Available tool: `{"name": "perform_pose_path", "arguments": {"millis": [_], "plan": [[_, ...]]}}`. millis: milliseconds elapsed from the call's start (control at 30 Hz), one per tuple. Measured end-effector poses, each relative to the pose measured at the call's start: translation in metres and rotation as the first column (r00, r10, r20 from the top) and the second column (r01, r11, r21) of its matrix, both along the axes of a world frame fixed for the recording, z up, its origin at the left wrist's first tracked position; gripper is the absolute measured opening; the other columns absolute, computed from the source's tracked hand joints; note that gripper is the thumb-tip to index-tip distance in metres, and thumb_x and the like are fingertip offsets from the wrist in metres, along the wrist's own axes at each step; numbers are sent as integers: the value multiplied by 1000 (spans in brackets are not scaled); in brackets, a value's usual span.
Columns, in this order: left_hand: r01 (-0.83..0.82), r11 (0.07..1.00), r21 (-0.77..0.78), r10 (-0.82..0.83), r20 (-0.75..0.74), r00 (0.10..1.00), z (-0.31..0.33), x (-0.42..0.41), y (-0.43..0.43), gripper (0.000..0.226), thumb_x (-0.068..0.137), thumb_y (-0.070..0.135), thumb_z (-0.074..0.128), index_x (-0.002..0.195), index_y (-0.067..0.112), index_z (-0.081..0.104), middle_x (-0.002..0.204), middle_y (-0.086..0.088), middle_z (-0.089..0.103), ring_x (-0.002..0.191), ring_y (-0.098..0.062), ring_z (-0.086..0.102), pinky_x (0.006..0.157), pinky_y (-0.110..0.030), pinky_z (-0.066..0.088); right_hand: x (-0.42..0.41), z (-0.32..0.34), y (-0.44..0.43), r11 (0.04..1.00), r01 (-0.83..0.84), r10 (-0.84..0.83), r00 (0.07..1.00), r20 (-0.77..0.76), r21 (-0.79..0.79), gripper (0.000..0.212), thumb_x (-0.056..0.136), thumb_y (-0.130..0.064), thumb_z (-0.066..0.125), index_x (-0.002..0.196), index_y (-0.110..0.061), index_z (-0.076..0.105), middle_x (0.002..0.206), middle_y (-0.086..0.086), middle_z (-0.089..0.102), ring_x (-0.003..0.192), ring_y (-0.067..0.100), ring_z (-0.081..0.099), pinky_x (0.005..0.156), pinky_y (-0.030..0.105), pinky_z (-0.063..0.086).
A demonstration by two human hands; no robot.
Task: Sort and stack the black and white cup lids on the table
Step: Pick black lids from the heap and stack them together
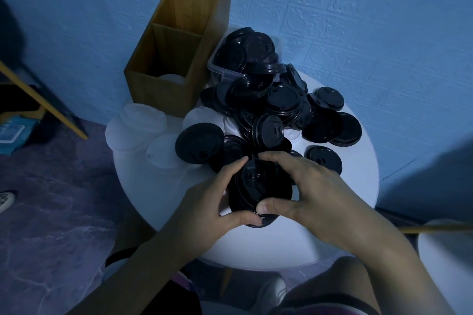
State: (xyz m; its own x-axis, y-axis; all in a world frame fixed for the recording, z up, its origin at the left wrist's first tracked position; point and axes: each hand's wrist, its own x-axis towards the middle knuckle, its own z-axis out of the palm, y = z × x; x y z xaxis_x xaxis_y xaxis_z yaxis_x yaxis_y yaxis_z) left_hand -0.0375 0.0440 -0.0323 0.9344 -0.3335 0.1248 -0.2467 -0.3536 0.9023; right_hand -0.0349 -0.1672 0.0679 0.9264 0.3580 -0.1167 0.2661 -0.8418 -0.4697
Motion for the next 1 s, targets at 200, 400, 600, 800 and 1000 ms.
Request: {"name": "perform_pose_path", "arguments": {"millis": [200, 400, 600, 800, 1000], "plan": [[48, 998, -32, -49, -43, 998, 1, -3, 0, 85, 82, 53, 72, 152, 60, 24, 142, 31, 54, 132, 10, 49, 108, -15, 41, -1, -6, -5, 996, 34, -32, 999, -29, 77, 82, 77, -56, 78, 147, -51, 37, 132, -24, 52, 122, -5, 48, 94, 0, 31], [-98, 986, -136, 91, -60, 994, 10, -5, -7, 50, 103, 54, 35, 148, 38, 48, 135, 24, 63, 128, 3, 56, 109, -32, 45, -5, -21, -8, 976, 40, -35, 999, -23, 213, 76, 78, -50, 80, 145, -49, 44, 131, -47, 39, 132, -16, 36, 109, 8, 28], [-218, 956, -195, 197, -118, 973, 13, -8, -28, 40, 102, 42, 33, 135, 52, 54, 124, 26, 66, 117, 2, 62, 96, -22, 49, -22, -53, -9, 833, 164, -189, 982, -7, 528, 79, 68, -60, 81, 140, -47, 51, 142, -34, 50, 134, -8, 47, 110, 13, 37], [-237, 949, -209, 224, -86, 971, 15, -17, -40, 41, 104, 36, 35, 136, 45, 59, 129, 27, 65, 124, 3, 59, 103, -26, 48, -39, -72, -13, 666, 265, -266, 958, -110, 698, 85, 65, -57, 86, 141, -41, 51, 131, -24, 65, 127, 3, 59, 103, 18, 47], [-287, 920, -268, 277, -75, 958, 14, -18, -48, 38, 106, 36, 35, 130, 38, 63, 123, 21, 69, 119, -4, 64, 98, -29, 51, -42, -76, -10, 601, 297, -280, 948, -153, 741, 90, 59, -67, 86, 139, -39, 53, 127, -22, 68, 124, 4, 62, 99, 16, 48]]}}
